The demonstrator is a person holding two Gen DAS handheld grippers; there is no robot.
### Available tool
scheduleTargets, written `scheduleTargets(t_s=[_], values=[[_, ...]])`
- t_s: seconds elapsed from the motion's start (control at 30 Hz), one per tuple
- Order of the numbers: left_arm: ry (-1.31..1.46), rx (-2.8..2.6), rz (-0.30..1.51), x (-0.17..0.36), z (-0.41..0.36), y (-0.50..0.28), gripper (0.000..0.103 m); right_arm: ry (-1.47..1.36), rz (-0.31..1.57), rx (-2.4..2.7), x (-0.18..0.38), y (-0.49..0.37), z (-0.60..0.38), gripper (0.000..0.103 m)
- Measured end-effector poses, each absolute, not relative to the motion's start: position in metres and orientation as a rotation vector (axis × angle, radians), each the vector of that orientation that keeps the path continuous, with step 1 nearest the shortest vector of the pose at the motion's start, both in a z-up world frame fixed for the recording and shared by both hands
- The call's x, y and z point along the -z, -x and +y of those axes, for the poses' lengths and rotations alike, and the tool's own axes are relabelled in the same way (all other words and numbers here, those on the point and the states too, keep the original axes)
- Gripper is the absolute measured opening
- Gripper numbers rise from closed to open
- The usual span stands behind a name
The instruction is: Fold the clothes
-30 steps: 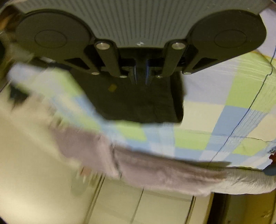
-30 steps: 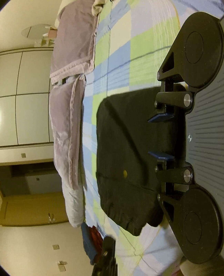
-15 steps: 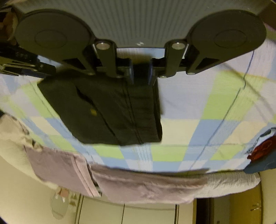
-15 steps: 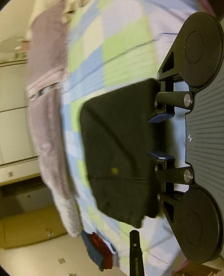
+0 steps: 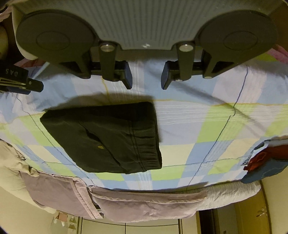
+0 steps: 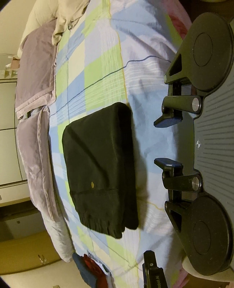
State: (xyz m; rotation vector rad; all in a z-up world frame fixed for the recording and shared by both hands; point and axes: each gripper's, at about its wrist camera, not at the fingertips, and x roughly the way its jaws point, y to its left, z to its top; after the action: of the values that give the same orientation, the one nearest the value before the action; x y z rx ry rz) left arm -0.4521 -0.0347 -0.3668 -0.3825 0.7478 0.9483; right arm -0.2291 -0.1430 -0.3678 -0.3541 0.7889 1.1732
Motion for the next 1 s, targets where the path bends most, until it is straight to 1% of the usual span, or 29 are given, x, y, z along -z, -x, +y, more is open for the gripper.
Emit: scheduleTargets(t_s=[0.2, 0.37, 0.43, 0.6, 0.67, 0.73, 0.87, 1.0], values=[[0.367, -0.931, 0.72, 0.356, -0.048, 0.459, 0.033, 0.338, 0.767, -1.191, 0.357, 0.239, -0.156, 0.041], [0.368, -0.894, 0.686, 0.354, -0.044, 0.463, 0.033, 0.317, 0.75, -1.187, 0.353, 0.237, -0.159, 0.041], [0.384, -0.875, 0.666, 0.356, -0.037, 0.465, 0.032, 0.294, 0.752, -1.177, 0.355, 0.232, -0.16, 0.041], [0.441, -0.819, 0.616, 0.366, -0.013, 0.473, 0.032, 0.146, 0.813, -1.173, 0.368, 0.211, -0.161, 0.041], [0.464, -0.797, 0.596, 0.369, -0.003, 0.476, 0.029, 0.09, 0.847, -1.175, 0.374, 0.203, -0.157, 0.041], [0.484, -0.773, 0.573, 0.373, 0.011, 0.477, 0.028, 0.05, 0.874, -1.174, 0.378, 0.195, -0.152, 0.041], [0.562, -0.724, 0.506, 0.378, 0.062, 0.478, 0.028, 0.021, 0.902, -1.203, 0.38, 0.184, -0.13, 0.041], [0.621, -0.677, 0.445, 0.376, 0.12, 0.474, 0.027, -0.046, 0.975, -1.201, 0.372, 0.167, -0.096, 0.041]])
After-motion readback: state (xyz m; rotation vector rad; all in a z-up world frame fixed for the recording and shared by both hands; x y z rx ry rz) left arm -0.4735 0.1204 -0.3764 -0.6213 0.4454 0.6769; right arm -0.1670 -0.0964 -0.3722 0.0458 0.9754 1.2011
